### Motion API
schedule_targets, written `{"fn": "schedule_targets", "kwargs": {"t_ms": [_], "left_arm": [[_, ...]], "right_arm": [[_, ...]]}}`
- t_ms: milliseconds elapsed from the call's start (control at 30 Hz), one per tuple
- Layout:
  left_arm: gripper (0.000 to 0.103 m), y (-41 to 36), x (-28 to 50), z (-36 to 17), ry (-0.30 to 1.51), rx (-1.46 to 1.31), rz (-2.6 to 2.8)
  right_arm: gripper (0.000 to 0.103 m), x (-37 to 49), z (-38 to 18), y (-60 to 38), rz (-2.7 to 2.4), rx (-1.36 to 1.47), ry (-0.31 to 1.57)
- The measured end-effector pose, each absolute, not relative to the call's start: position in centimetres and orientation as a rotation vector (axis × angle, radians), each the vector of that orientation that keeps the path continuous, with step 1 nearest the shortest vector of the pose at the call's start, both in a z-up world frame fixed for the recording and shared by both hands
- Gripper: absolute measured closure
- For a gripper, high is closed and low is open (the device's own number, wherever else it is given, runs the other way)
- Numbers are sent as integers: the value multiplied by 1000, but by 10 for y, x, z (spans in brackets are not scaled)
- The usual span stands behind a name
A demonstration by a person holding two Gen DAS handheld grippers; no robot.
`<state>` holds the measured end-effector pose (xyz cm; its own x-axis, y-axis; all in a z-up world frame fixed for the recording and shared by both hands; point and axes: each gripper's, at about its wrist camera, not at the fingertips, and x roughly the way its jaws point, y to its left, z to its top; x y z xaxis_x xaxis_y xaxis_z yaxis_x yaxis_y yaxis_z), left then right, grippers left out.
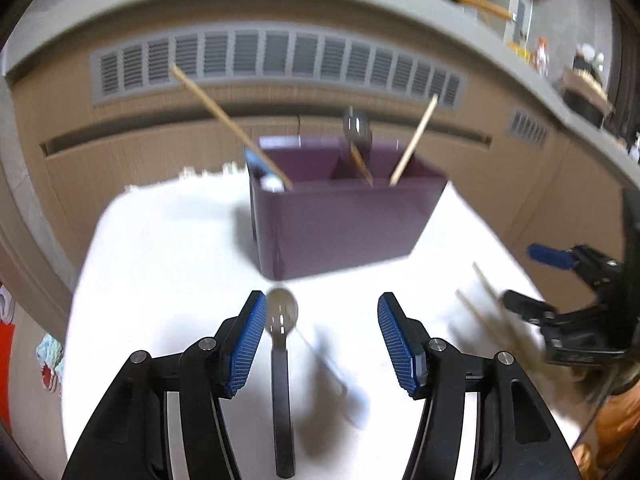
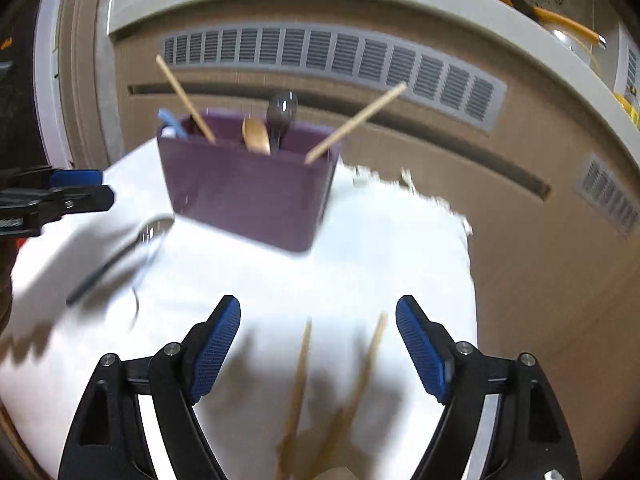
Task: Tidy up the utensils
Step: 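Grasp the clear grey spoon with the left tool while the right grasps a chopstick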
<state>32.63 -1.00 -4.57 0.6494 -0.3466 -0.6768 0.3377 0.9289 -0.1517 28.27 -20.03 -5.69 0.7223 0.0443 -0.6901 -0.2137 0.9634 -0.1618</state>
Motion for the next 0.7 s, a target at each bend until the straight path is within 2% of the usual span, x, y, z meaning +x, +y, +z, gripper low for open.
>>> {"fn": "schedule_targets", "kwargs": {"t_ms": [67,133,233,333,467,600,700], "left_arm": [[48,-13,338,-58,830,-10,-391],[56,-13,351,-70,891,-26,-386],[58,-10,373,-86,963,-46,-337],[60,-10,391,-98,1011,-42,-282],[61,-16,398,-101,1014,-7,-278],[70,-26,396,-102,995,56,-259],[70,-27,390,-101,979,72,-261]], "right_arm": [[26,271,-64,-207,124,-244,766],[26,262,-69,-211,115,-251,769],[26,253,-76,-215,109,-259,782],[21,252,-83,-220,102,-243,798],[21,258,-89,-226,88,-207,811],[21,259,-91,-227,88,-198,816],[21,258,-91,-227,85,-197,814]]}}
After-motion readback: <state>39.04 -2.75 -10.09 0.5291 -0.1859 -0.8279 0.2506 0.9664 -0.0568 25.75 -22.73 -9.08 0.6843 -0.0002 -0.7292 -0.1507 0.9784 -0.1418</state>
